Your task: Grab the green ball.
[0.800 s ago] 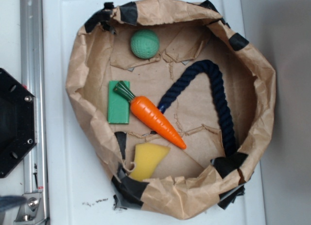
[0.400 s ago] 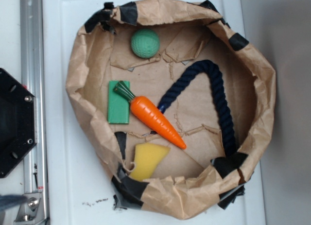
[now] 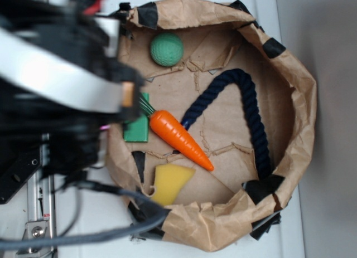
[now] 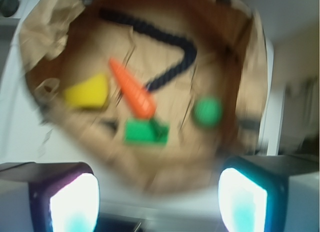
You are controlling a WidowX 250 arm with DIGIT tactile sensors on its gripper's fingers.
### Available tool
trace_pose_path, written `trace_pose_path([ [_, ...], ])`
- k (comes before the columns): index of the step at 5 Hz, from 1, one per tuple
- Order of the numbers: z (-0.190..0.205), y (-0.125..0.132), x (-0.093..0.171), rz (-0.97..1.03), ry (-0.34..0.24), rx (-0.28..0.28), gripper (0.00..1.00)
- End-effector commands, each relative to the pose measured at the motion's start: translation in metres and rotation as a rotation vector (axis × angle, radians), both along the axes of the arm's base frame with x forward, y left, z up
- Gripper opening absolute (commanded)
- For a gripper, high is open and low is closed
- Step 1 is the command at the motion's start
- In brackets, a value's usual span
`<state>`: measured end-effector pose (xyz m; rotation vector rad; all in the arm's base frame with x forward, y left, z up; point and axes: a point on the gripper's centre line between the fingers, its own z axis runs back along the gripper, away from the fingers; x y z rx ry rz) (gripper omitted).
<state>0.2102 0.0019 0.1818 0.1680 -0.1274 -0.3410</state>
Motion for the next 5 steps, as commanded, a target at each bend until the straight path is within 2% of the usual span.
trace_pose_path([
  [1, 0.008, -0.001, 0.005, -0.014, -0.036, 0.004, 1.0],
  [2, 0.008, -0.001, 0.005, -0.014, -0.036, 0.004, 1.0],
  [3, -0.025, 0.026, 0.038, -0.265, 0.011, 0.004, 1.0],
  [4, -0.064, 0.047, 0.079, -0.511, 0.061, 0.076, 1.0],
  [5, -0.097, 0.053, 0.092, -0.722, 0.145, 0.132, 1.0],
])
